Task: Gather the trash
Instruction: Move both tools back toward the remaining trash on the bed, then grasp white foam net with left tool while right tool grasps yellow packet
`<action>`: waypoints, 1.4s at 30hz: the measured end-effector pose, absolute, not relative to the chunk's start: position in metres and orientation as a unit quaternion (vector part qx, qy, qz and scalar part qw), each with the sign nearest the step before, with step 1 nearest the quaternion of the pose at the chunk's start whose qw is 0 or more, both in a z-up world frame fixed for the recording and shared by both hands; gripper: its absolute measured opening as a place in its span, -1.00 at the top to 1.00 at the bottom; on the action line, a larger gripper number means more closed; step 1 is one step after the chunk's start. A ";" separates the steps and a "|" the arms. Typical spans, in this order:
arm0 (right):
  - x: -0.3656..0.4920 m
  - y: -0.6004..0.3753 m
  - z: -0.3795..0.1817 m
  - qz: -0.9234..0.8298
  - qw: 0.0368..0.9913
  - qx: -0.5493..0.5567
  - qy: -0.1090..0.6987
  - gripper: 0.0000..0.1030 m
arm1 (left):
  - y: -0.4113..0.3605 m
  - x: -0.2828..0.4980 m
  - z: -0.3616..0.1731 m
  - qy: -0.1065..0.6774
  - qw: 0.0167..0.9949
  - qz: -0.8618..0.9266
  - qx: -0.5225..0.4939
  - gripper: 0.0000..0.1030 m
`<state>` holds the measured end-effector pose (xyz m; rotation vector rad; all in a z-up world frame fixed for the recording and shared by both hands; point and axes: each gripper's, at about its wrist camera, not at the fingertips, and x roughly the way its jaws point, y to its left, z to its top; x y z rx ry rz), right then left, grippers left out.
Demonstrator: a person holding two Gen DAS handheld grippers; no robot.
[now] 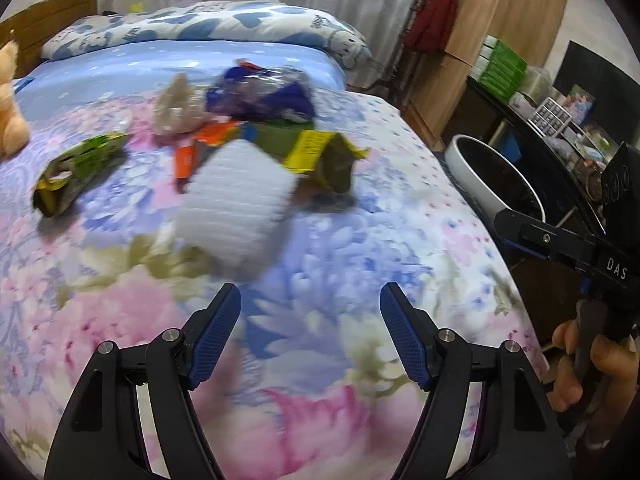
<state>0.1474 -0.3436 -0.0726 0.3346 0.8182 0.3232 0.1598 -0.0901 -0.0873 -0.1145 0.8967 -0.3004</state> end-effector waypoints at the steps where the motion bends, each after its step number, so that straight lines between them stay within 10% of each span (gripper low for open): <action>1: 0.148 -0.339 -0.073 0.158 0.890 0.161 0.396 -0.66 | -0.085 0.159 -0.087 0.431 0.889 -0.140 -0.058 -0.43; 38: 0.232 -0.243 -0.081 0.218 0.872 0.167 0.405 -0.66 | -0.044 0.211 -0.098 0.444 0.883 -0.132 -0.079 -0.45; 42: 0.249 -0.234 -0.090 0.216 0.869 0.155 0.417 -0.33 | -0.047 0.223 -0.102 0.447 0.880 -0.139 -0.079 -0.38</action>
